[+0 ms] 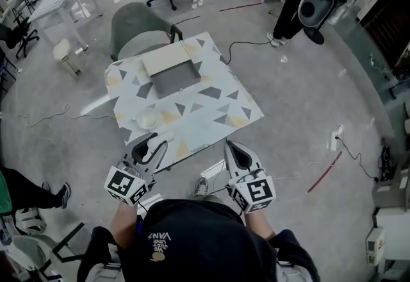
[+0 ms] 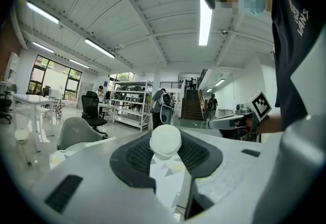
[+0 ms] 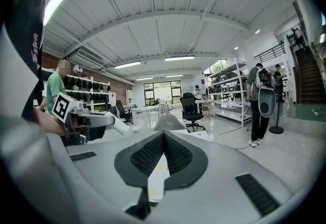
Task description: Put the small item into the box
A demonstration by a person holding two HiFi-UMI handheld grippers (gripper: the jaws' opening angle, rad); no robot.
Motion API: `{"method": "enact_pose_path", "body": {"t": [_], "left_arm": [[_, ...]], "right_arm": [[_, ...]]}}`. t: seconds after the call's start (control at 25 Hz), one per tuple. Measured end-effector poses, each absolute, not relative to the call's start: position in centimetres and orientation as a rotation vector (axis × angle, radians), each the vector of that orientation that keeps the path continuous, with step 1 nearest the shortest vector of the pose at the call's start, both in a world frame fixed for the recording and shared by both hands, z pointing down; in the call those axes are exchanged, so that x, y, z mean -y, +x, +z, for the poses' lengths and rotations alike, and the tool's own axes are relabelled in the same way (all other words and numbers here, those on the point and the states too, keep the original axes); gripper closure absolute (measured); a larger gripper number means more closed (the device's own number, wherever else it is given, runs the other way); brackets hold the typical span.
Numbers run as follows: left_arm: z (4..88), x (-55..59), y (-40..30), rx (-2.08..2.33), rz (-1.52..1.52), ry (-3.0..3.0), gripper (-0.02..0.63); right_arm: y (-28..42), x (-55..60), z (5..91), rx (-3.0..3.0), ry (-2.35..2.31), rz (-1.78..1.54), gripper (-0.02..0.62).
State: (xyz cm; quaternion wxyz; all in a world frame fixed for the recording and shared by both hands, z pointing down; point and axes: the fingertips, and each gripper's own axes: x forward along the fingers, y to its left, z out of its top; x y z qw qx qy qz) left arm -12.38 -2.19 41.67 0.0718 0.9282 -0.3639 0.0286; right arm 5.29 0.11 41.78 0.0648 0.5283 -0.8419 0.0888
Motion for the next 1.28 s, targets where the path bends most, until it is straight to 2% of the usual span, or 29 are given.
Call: {"method": "enact_pose_path", "body": {"t": [0.36,1.28], "left_arm": [[41.8,8.0,-8.6,1.246,0.14,2.771,0.466],[47.6,26.6,-6.2,1.105,0.692,2.767,0.466]], "right_arm": [[8.9,4.1,42.6,2.629,1.423,0.263,0.595],[11.3,12.4,47.1,2.542,1.538,0.474,0.595]]}}
